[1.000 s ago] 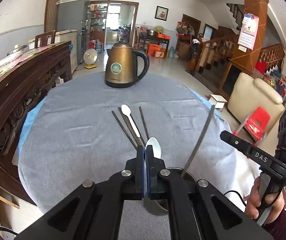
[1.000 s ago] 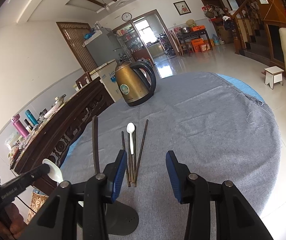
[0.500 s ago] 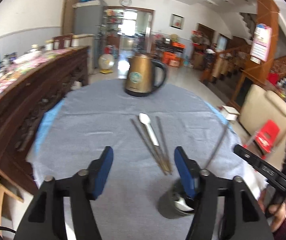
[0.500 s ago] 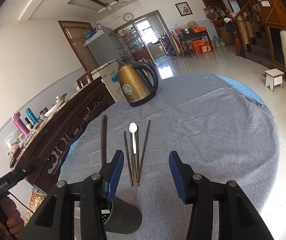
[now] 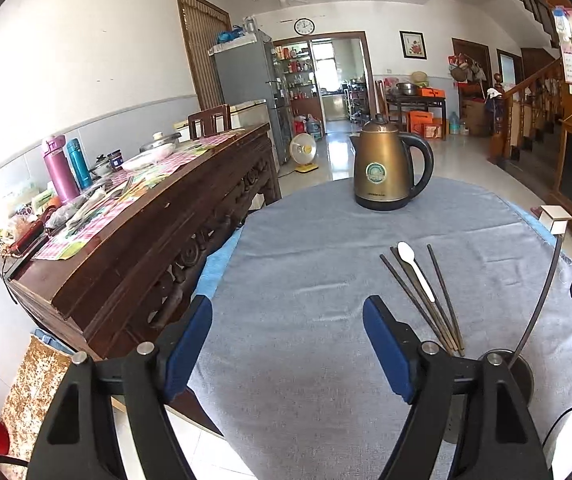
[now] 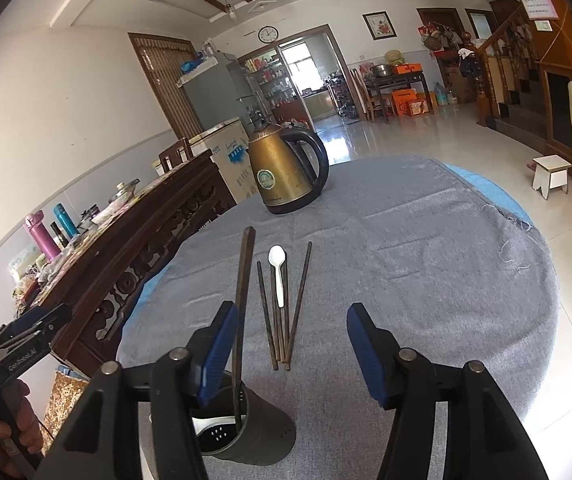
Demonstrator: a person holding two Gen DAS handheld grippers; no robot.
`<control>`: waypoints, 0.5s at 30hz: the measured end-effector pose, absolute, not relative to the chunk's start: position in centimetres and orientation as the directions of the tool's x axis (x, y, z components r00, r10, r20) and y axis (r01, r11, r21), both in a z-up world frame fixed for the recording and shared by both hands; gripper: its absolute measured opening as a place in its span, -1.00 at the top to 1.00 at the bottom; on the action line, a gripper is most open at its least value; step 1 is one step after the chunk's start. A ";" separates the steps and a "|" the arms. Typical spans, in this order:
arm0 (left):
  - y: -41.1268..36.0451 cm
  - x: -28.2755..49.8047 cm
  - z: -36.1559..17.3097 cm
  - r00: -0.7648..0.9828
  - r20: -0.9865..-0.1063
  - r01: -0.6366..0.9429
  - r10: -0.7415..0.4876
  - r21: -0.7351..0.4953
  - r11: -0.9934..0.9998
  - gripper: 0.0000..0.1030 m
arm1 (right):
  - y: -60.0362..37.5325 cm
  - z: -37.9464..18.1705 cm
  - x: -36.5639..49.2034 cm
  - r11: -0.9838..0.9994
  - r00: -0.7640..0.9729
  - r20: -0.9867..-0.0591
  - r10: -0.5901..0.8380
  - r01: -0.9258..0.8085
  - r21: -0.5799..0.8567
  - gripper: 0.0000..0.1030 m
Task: Organize utensils
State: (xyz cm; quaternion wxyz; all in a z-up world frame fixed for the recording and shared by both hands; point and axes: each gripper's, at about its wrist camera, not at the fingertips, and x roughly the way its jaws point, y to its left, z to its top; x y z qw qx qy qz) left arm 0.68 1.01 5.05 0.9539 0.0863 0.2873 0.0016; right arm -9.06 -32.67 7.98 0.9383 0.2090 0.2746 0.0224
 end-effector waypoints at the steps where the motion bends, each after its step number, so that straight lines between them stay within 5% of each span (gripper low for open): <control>1: 1.1 0.7 5.1 0.835 -0.548 0.047 0.051 0.163 0.985 -0.52 | -32.6 8.0 -9.1 0.913 0.849 -0.506 0.155 0.073 0.402 -0.18; 15: 0.8 1.2 4.4 0.821 -0.568 0.046 0.060 0.170 0.984 -0.53 | -32.5 7.5 -8.5 0.916 0.835 -0.531 0.142 0.092 0.390 -0.18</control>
